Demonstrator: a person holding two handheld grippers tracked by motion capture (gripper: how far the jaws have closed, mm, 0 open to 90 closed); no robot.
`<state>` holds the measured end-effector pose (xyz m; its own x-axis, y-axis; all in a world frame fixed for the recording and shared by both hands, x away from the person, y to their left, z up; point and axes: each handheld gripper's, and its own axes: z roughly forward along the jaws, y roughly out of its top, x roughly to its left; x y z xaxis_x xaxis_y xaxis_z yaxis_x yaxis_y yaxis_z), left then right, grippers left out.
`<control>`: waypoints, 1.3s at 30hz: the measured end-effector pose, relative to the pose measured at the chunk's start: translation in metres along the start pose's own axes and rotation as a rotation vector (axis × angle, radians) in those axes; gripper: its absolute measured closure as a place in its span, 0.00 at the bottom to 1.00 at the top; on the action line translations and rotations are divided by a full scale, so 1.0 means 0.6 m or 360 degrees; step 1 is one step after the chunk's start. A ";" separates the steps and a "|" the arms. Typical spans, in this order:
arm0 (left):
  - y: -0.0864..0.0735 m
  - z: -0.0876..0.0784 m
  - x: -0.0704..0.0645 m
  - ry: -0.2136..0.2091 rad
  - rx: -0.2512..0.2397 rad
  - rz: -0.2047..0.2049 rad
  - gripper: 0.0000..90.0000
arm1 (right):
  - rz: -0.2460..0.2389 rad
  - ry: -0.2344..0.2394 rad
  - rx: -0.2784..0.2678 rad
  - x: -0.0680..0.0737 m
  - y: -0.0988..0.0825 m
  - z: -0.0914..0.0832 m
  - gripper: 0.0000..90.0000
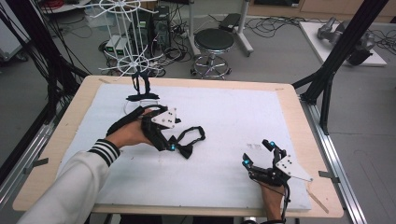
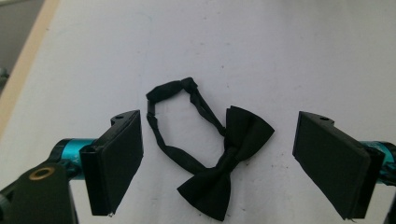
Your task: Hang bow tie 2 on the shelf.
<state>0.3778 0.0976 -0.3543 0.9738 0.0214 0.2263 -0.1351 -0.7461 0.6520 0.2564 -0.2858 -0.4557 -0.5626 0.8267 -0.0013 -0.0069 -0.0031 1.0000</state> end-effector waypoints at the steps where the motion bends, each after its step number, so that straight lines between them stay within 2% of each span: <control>1: 0.001 0.004 0.002 -0.0013 0.0029 0.0028 0.18 | 0.0001 0.0001 0.0001 0.000 0.000 0.000 0.11; 6: -0.004 0.028 0.002 -0.0068 0.0087 0.0006 0.19 | 0.0000 0.0000 0.0000 0.000 0.000 0.000 0.11; 7: -0.004 0.031 0.003 -0.0080 0.0117 0.0024 0.19 | 0.0001 0.0001 0.0001 0.000 0.000 0.000 0.11; 9: -0.006 0.037 0.002 -0.0096 0.0138 0.0015 0.20 | 0.0001 -0.0003 -0.0003 0.000 0.000 0.000 0.11; 14: -0.009 0.052 0.003 -0.0129 0.0219 0.0069 0.24 | 0.0007 -0.0005 -0.0002 0.000 0.000 0.000 0.11; 18: -0.010 0.064 0.002 -0.0145 0.0232 0.0062 0.25 | 0.0005 -0.0005 0.0000 0.000 0.000 0.000 0.11; 23: -0.009 0.075 0.004 -0.0186 0.0301 0.0114 0.28 | 0.0007 -0.0003 0.0001 0.000 0.000 0.000 0.11; 26: -0.008 0.084 0.004 -0.0185 0.0323 0.0119 0.29 | 0.0007 -0.0001 0.0001 0.000 0.000 0.000 0.11; 29: -0.007 0.091 0.005 -0.0213 0.0374 0.0118 0.31 | 0.0002 0.0001 -0.0001 0.000 0.000 0.000 0.11; 34: -0.009 0.100 0.004 -0.0240 0.0407 0.0119 0.35 | 0.0001 0.0000 -0.0006 -0.001 0.000 0.000 0.11; 37: -0.011 0.104 0.004 -0.0228 0.0440 0.0140 0.35 | 0.0002 -0.0002 -0.0006 -0.001 0.000 0.000 0.11; 39: -0.012 0.105 0.004 -0.0244 0.0471 0.0160 0.36 | -0.0002 -0.0002 -0.0008 -0.001 0.000 0.000 0.11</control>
<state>0.3927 0.0610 -0.4040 0.9775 -0.1453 0.1527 -0.1946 -0.9006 0.3886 0.2567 -0.2860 -0.4557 -0.5615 0.8275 -0.0026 -0.0116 -0.0048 0.9999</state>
